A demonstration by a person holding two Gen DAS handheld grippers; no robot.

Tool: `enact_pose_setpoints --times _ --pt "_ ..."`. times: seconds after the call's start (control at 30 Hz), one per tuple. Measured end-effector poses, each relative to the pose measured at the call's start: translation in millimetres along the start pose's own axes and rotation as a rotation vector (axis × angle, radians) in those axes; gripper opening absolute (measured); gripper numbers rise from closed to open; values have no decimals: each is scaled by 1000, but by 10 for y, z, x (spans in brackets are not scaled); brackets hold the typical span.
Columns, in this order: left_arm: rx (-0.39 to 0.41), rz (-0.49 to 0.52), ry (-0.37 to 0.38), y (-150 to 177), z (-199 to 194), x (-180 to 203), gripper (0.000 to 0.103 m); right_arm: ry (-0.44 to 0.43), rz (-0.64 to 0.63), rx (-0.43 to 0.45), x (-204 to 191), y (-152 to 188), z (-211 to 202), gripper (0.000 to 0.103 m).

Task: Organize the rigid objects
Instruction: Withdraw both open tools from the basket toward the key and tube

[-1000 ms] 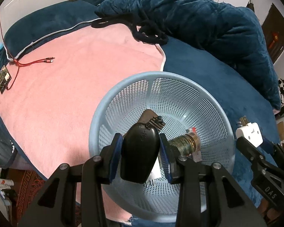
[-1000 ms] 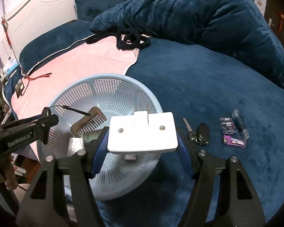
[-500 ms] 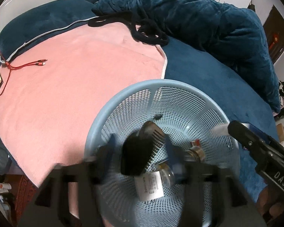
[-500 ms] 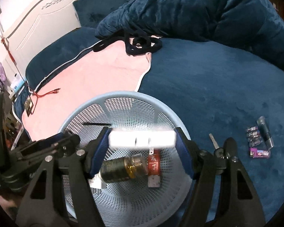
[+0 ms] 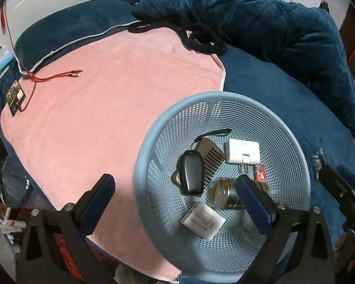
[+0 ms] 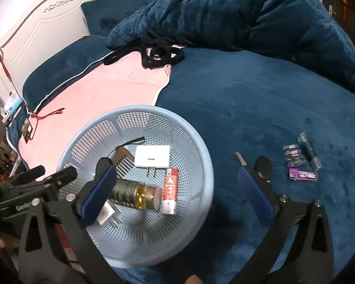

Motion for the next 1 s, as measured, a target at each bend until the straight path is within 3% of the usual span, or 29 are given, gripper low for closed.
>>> enact_pose_setpoints --times 0.4,1.0 --pt "16 16 -8 82 -178 24 102 16 -1 8 49 64 -167 103" --pt "52 75 -4 175 -459 383 102 42 35 48 370 171 -511 103"
Point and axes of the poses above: each gripper's, at about its wrist camera, not at the fingertips, and z roughly the way its jaws point, x to its right, y to its underside, the point moved 10 cm from there along z, roughly the way its jaws point, and after that the axes turned 11 degrees about -y, right-handed, at the moved point
